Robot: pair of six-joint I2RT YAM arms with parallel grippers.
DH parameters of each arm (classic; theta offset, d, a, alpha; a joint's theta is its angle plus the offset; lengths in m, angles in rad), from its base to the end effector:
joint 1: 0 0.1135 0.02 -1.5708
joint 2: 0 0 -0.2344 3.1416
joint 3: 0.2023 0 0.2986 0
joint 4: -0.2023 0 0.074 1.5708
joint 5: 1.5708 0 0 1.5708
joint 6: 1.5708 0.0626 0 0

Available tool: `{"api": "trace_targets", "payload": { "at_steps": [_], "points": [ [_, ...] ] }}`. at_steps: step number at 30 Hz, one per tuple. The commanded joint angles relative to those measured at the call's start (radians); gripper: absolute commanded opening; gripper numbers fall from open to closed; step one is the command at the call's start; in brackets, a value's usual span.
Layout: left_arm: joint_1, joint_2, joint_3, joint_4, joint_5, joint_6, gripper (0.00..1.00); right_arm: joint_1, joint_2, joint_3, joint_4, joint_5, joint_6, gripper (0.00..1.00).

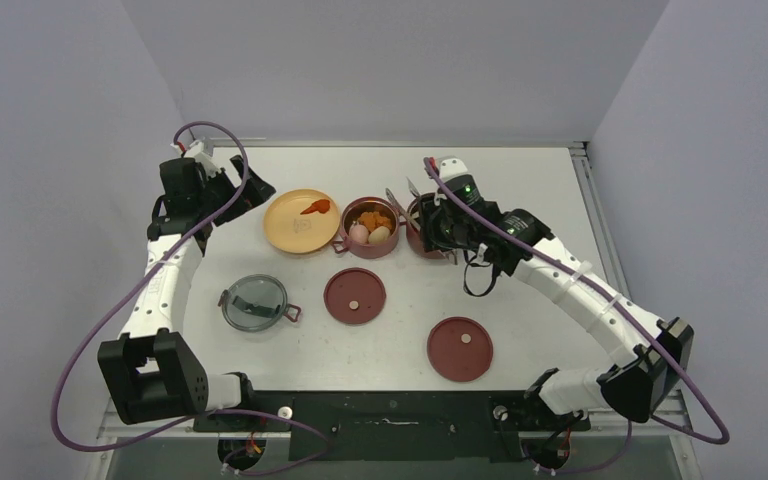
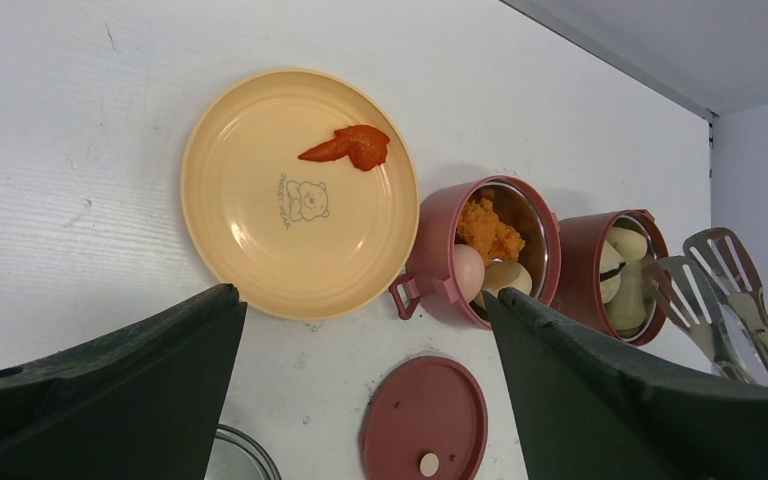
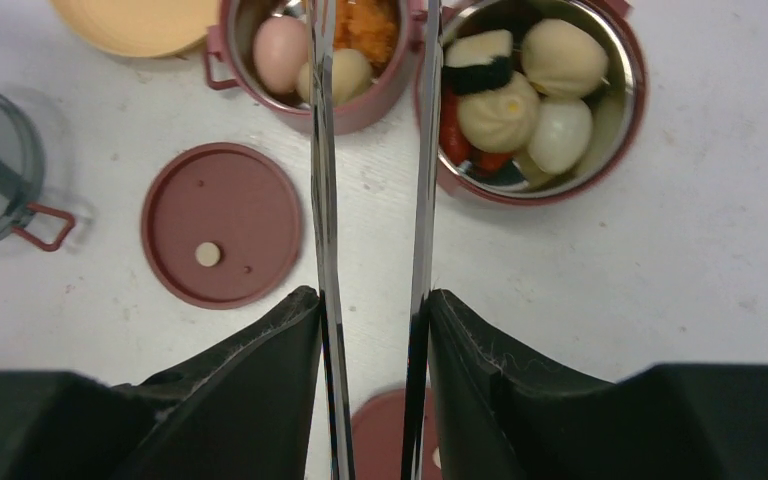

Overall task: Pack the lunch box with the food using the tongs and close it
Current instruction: Place the fake food in the packing box, then pick up the fake food from the plate.

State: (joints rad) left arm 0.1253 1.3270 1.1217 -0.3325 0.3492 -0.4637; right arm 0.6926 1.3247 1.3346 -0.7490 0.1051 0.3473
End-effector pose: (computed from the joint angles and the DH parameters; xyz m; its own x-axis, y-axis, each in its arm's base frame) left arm 0.3758 0.0257 0.2720 -0.5324 -0.4906 -0.6898 -0.0716 0.8380 -0.5409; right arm 0.2778 0.2219 0.3119 -0.6833 -0.1271 -0.7190 -0.3645 0.9126 0.1851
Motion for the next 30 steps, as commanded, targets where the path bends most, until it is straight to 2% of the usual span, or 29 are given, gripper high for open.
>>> {"api": "trace_targets", "payload": {
  "at_steps": [1,7,14,20,30],
  "points": [
    [-0.001,0.013,0.011,0.042,-0.011,0.011,0.98,0.1,0.084,0.083,0.164,-0.04,0.01,0.4],
    [0.0,0.006,0.011,0.032,-0.046,0.027,0.98,0.175,0.256,0.151,0.291,-0.133,0.016,0.4],
    [0.0,-0.004,0.015,0.03,-0.041,0.027,0.98,0.231,0.472,0.32,0.276,-0.108,0.146,0.37],
    [0.007,-0.045,0.022,0.02,-0.067,0.042,0.98,0.273,0.58,0.406,0.225,0.055,0.213,0.37],
    [-0.005,-0.104,0.033,-0.003,-0.14,0.078,0.98,0.295,0.701,0.503,0.198,0.16,0.306,0.36]
  ]
}}
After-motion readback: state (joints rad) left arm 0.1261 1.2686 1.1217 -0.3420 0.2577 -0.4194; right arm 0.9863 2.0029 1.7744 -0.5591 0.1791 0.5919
